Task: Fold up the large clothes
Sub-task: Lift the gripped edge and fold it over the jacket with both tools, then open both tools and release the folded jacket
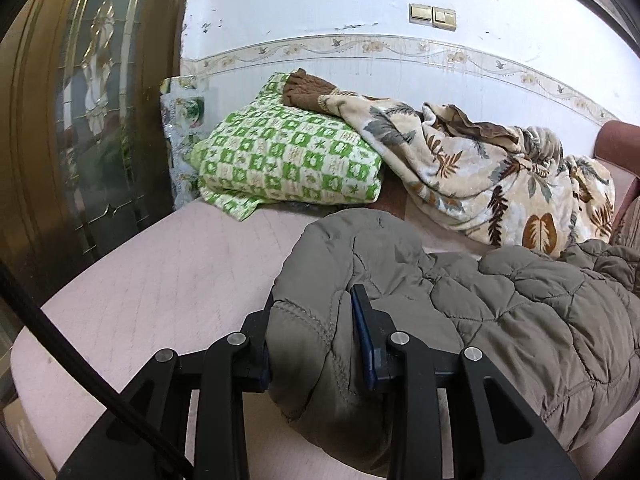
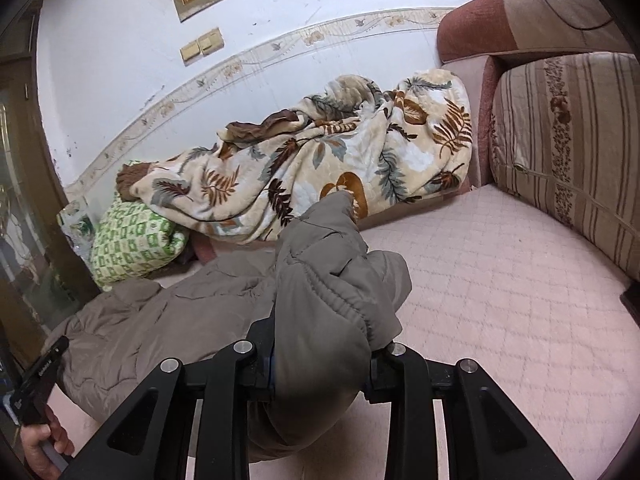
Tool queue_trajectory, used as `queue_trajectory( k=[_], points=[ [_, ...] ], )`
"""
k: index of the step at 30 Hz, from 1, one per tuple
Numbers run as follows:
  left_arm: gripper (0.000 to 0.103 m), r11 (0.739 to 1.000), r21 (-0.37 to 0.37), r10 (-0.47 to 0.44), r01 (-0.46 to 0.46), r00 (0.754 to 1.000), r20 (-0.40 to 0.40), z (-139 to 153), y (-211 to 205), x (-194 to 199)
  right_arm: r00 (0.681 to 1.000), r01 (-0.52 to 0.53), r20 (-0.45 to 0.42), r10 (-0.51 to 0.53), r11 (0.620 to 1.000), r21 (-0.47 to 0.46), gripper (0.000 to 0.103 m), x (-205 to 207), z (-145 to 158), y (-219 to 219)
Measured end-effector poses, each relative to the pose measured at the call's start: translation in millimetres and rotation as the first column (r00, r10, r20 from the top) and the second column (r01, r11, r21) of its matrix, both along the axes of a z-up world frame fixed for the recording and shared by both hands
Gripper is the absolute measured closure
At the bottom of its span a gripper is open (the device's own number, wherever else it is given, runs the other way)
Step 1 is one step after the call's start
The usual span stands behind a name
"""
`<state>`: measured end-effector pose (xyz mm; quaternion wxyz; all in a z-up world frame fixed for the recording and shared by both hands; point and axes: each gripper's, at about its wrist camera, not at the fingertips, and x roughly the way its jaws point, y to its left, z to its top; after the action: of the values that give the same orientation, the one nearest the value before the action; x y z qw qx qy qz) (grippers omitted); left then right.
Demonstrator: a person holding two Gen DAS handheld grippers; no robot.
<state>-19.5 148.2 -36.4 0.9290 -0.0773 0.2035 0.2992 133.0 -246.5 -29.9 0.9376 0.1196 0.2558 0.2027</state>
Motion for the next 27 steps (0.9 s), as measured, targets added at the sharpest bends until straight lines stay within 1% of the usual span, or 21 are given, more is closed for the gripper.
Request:
queue_trajectory(
  k=[3,6,7,10,12,13,14,15,16,17,19,20,21,23,24,26,27],
  points=[
    [0.071,1.0,-0.011,0.0,0.0,1.0,-0.015,-6.6,-4.5,-21.8,1.0,-0.008,0.0,0.008,1.0,0.0,0.072,-23.2,-0.4,-6.7],
    [0.071,0.999,-0.032,0.0,-0.002,0.998,-0.063,-23.1,-7.7,-40.0,1.0,-0.001,-0.015,0.001,1.0,-0.019,0.072,-42.2,-11.9,-13.0],
    [0.07,0.999,-0.046,0.0,-0.004,0.996,-0.084,-29.1,-8.0,-43.1,0.999,0.002,-0.038,-0.003,1.0,-0.025,0.072,-46.4,-20.1,-15.3],
    [0.07,0.992,-0.124,-0.001,-0.015,0.991,-0.133,-46.6,-5.2,-55.8,0.99,0.014,-0.137,-0.017,1.0,-0.023,0.072,-50.6,-45.2,-22.2],
    [0.068,0.988,-0.15,0.012,-0.037,0.987,-0.161,-55.9,-4.6,-63.1,0.981,0.026,-0.193,-0.03,0.999,-0.024,0.071,-51.6,-59.4,-26.7],
    [0.065,0.987,-0.153,0.021,-0.048,0.985,-0.173,-59.6,-4.6,-64.2,0.974,0.034,-0.224,-0.039,0.999,-0.023,0.071,-51.4,-66.8,-29.3],
    [0.06,0.985,-0.157,0.035,-0.067,0.981,-0.193,-64.7,-3.4,-64.1,0.968,0.042,-0.247,-0.046,0.999,-0.021,0.071,-51.2,-73.1,-31.9],
    [0.056,0.984,-0.154,0.055,-0.09,0.975,-0.214,-69.0,-1.5,-63.6,0.958,0.054,-0.28,-0.06,0.998,-0.026,0.069,-48.8,-81.9,-34.0],
    [0.05,0.983,-0.152,0.066,-0.102,0.972,-0.226,-72.0,-0.4,-63.0,0.952,0.062,-0.299,-0.068,0.998,-0.03,0.067,-47.2,-87.4,-35.1],
    [0.047,0.982,-0.155,0.073,-0.112,0.969,-0.236,-74.8,0.6,-62.9,0.942,0.071,-0.327,-0.075,0.997,-0.025,0.064,-43.9,-94.2,-37.5],
    [0.046,0.981,-0.161,0.064,-0.106,0.967,-0.245,-76.8,0.4,-64.4,0.919,0.077,-0.388,-0.066,0.997,0.012,0.056,-38.2,-104.2,-45.4],
    [0.04,0.982,-0.155,0.071,-0.112,0.967,-0.247,-75.7,0.3,-65.2,0.91,0.079,-0.411,-0.054,0.996,0.044,0.053,-36.5,-105.6,-51.1],
    [0.038,0.98,-0.157,0.083,-0.123,0.968,-0.238,-73.5,2.2,-68.5,0.902,0.083,-0.43,-0.042,0.994,0.076,0.047,-35.9,-106.0,-56.6],
    [0.037,0.971,-0.189,0.11,-0.149,0.974,-0.2,-67.1,9.9,-76.2,0.886,0.089,-0.464,-0.019,0.988,0.13,0.045,-38.3,-107.1,-67.4],
    [0.037,0.966,-0.199,0.129,-0.163,0.976,-0.173,-61.8,12.3,-82.4,0.884,0.092,-0.468,-0.009,0.983,0.156,0.044,-41.4,-105.5,-73.0],
    [0.037,0.961,-0.15,0.213,-0.232,0.968,-0.133,-51.1,12.4,-93.5,0.887,0.102,-0.462,-0.003,0.977,0.19,0.044,-51.4,-100.0,-82.9],
    [0.037,0.958,-0.117,0.251,-0.262,0.962,-0.105,-44.7,11.0,-98.9,0.893,0.111,-0.45,-0.016,0.977,0.184,0.044,-58.8,-96.0,-87.5]
  ],
)
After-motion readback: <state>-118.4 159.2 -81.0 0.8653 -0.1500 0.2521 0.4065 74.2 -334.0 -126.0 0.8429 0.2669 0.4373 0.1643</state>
